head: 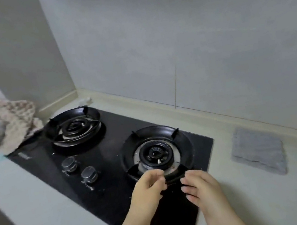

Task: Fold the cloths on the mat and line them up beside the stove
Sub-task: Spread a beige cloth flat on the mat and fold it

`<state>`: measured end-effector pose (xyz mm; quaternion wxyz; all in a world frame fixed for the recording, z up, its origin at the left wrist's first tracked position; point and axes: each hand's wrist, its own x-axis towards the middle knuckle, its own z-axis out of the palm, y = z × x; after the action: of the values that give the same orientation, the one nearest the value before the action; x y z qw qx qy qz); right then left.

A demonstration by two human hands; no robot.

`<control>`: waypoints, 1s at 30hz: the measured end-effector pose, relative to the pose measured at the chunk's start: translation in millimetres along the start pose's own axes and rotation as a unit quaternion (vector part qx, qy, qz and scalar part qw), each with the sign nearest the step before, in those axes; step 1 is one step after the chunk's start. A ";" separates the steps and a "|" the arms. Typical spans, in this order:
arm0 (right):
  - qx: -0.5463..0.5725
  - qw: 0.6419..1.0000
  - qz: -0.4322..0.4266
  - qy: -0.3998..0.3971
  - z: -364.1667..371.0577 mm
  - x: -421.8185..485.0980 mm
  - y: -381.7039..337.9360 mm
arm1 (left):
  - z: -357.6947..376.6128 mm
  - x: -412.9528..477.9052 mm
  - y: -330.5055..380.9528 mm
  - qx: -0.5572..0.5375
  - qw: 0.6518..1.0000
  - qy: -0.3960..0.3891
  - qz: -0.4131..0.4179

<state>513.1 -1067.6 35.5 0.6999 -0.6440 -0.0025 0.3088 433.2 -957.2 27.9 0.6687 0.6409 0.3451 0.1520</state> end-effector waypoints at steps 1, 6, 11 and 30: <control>-0.008 0.999 -0.006 -0.033 21.2 -7.2 0.3 | -23.0 -10.0 1.9 -0.013 1.000 0.025 0.009; -0.063 0.983 0.010 -0.174 139.8 -52.2 23.4 | -148.1 -55.5 -0.4 -0.078 0.985 0.155 0.004; -0.124 0.962 0.020 -0.242 269.8 -91.6 74.1 | -278.8 -92.4 -18.0 -0.110 0.963 0.246 0.000; -0.186 0.906 0.090 -0.369 633.5 -190.5 199.6 | -638.2 -137.2 -59.8 -0.131 0.915 0.381 -0.030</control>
<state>19.1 -584.5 38.5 0.4854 -0.6001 -0.2607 0.5799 -98.1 -573.7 45.0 0.5687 0.4302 0.5696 0.4086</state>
